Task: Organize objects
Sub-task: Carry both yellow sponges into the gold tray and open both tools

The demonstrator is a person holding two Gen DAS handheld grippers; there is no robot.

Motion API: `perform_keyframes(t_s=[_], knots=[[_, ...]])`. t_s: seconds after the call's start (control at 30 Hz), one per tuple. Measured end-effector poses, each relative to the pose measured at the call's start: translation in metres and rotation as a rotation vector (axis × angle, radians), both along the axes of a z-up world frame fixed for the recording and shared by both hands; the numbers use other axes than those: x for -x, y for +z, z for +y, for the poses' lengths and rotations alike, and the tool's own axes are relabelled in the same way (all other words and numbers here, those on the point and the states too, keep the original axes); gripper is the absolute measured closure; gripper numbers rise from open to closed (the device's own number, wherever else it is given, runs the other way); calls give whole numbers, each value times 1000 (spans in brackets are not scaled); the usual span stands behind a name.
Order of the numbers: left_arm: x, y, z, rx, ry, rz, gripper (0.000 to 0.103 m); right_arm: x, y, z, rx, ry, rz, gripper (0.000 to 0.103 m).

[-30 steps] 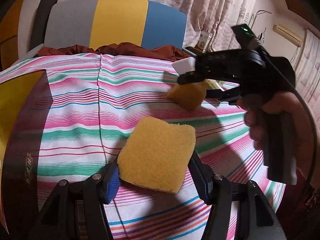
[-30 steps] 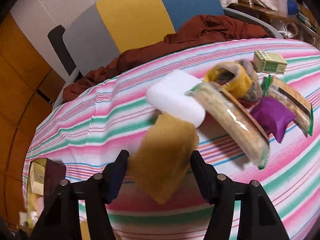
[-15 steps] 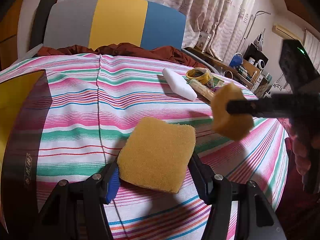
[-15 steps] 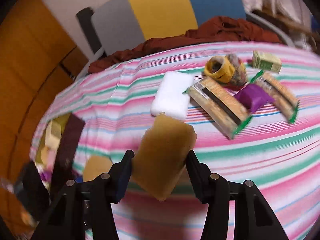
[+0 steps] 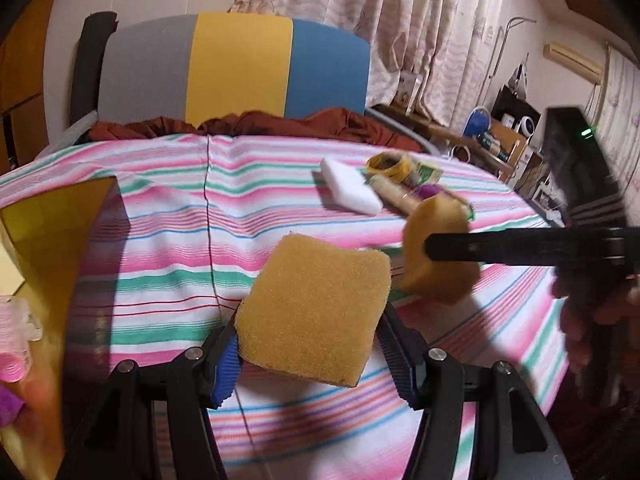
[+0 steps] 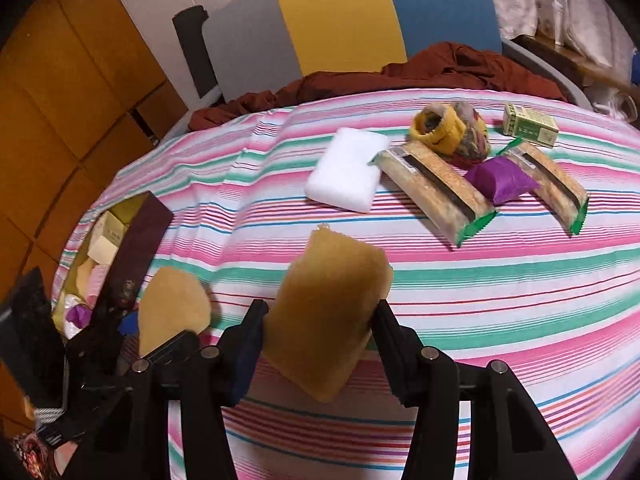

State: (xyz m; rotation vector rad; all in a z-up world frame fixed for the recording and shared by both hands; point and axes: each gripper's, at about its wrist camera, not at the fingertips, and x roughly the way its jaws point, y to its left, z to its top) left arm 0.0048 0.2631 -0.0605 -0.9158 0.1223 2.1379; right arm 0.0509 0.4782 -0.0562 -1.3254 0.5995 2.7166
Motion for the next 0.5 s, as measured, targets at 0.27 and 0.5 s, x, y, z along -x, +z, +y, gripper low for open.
perform_keyframes(t_s=[0.27,0.5], knots=[[6,32,-51,-66,77,-29,40,-3,8,-6,28,12,51,49],[24,32,-117,-72,197,-81,40,-6,19,-25,40,76,119,49]])
